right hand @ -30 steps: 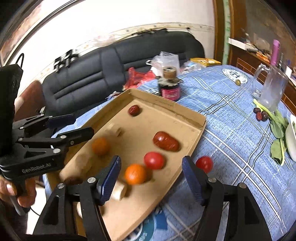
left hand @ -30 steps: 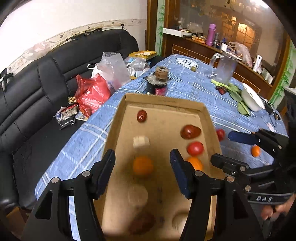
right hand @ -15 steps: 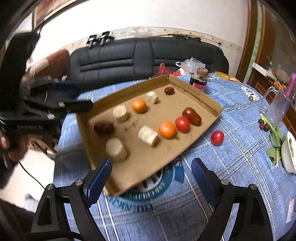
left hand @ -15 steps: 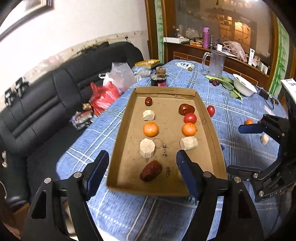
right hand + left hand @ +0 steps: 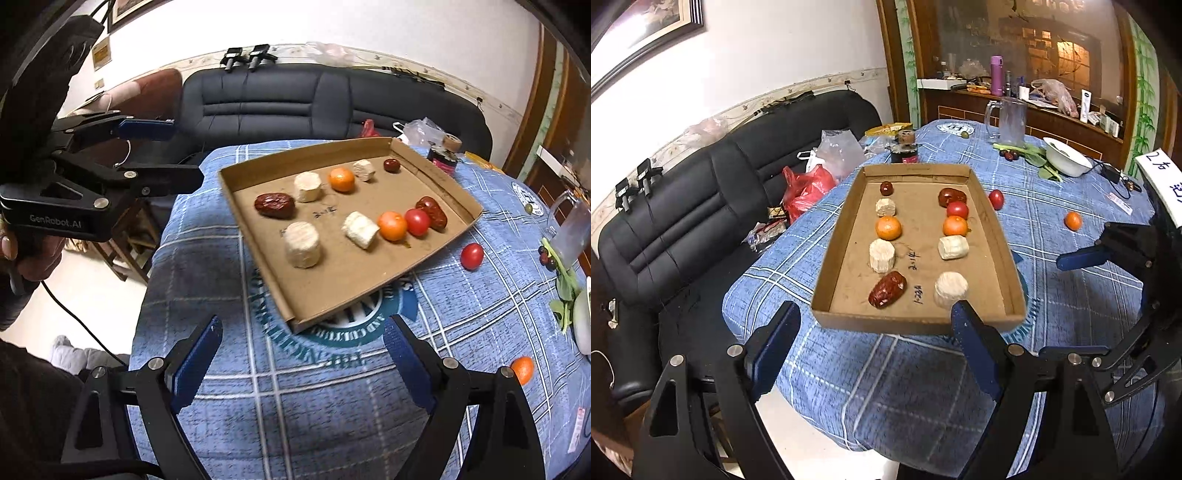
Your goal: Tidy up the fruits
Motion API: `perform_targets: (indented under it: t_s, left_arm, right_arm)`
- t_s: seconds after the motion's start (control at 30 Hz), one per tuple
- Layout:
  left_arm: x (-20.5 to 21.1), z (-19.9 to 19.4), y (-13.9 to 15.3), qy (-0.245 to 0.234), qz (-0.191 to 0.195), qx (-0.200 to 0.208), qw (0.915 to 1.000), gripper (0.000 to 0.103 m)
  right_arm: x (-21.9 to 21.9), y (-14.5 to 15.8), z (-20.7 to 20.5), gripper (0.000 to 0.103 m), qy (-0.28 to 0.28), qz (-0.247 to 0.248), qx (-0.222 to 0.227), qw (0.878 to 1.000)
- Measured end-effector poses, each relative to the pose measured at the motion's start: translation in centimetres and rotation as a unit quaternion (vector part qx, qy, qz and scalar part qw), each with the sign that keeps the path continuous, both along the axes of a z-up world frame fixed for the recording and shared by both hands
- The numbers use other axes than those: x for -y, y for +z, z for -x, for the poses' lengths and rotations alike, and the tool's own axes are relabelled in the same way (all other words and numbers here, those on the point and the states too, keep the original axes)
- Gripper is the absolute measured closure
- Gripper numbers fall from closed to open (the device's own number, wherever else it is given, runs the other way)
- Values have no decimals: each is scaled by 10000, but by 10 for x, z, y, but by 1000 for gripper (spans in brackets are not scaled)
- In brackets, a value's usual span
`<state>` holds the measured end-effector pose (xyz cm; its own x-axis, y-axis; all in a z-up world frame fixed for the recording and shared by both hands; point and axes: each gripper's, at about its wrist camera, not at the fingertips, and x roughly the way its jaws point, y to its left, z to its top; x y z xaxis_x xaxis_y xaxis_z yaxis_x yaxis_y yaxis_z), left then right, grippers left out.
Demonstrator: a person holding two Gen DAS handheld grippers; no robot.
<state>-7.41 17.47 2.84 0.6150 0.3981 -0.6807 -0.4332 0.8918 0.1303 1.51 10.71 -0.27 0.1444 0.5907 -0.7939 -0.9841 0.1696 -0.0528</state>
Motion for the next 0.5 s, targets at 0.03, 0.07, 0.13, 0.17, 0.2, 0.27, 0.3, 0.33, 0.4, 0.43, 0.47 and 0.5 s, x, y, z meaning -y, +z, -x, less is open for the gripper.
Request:
perform_targets:
  t_s: [0.03, 0.07, 0.13, 0.17, 0.2, 0.27, 0.3, 0.33, 0.4, 0.43, 0.47, 0.5]
  left_arm:
    - [3, 2, 0, -16, -11, -2, 10000, 19]
    - [4, 3, 0, -25, -21, 1, 10000, 19]
    - [8, 5, 1, -46, -60, 9, 10000, 19]
    - [10, 6, 1, -55, -72, 14, 10000, 19]
    - [10, 6, 1, -63, -75, 17, 9999, 19]
    - [12, 8, 1, -77, -94, 29, 9999, 19]
    - [13, 9, 1, -78, -106, 34, 9999, 19]
    - [14, 10, 2, -82, -118, 40, 9999, 19]
    - [16, 9, 3, -86, -137, 37, 9999, 19]
    - [16, 10, 3, -89, -139, 41, 9999, 19]
    - [16, 10, 3, -85, -141, 42, 9999, 19]
    - [17, 10, 3, -87, -145, 48, 9998, 19]
  right_arm:
    - [1, 0, 3, 12, 23, 5, 33, 10000]
    - [1, 0, 6, 12, 49, 10, 68, 10000]
    - [3, -1, 12, 12, 73, 33, 147, 9999]
    - [3, -1, 14, 12, 66, 54, 204, 9998]
    - [4, -1, 16, 12, 65, 67, 251, 9996]
    - [4, 0, 19, 12, 80, 70, 333, 9994]
    - [4, 0, 20, 11, 88, 71, 369, 9993]
    - [3, 1, 20, 11, 91, 77, 385, 9992]
    - [2, 2, 21, 11, 104, 72, 417, 9991]
    - [2, 3, 21, 11, 111, 60, 427, 9990]
    - [1, 3, 21, 11, 120, 47, 432, 9990]
    - [0, 4, 21, 11, 125, 39, 438, 9990]
